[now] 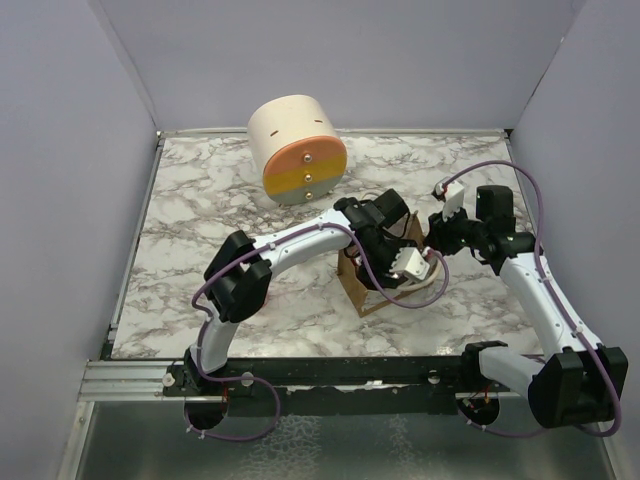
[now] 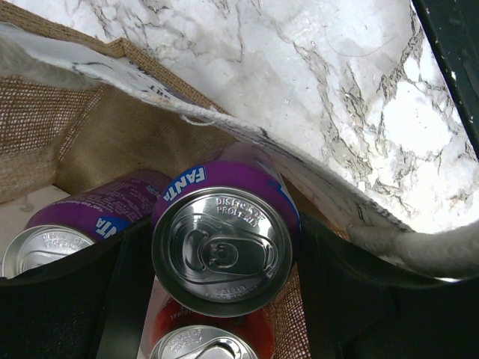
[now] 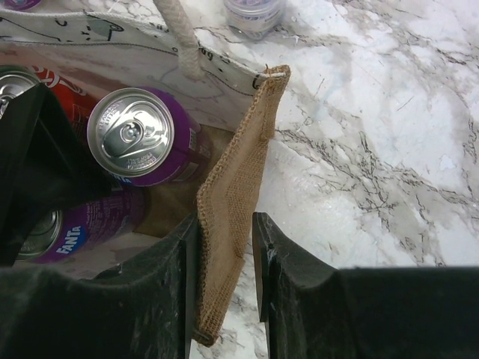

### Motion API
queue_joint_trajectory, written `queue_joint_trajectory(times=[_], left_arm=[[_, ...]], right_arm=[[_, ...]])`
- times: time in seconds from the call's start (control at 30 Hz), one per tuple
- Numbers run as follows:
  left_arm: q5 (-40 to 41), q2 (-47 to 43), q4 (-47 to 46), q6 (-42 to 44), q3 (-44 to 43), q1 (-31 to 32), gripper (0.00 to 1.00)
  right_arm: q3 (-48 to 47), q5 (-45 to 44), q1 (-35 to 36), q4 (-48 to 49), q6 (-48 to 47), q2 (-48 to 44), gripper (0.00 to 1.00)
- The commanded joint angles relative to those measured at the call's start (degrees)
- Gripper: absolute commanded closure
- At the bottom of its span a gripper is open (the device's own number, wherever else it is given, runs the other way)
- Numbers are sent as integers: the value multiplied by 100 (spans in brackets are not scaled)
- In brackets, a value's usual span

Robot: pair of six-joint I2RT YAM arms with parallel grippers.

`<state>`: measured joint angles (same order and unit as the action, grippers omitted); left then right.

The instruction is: Place the beverage into the canvas bag

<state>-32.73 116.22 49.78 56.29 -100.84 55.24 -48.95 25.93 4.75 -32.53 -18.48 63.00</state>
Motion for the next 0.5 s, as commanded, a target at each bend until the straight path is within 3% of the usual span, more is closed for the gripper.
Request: queue_joint_trajectory(times=[0.0,0.47], left_arm=[[-198,62,273,186,-261,39,79],[-13,240,54,-88,-109,39,65]], right_arm=[[63,167,-36,89,-94,-116,66],[98,250,-36,85,-107,-214,62]])
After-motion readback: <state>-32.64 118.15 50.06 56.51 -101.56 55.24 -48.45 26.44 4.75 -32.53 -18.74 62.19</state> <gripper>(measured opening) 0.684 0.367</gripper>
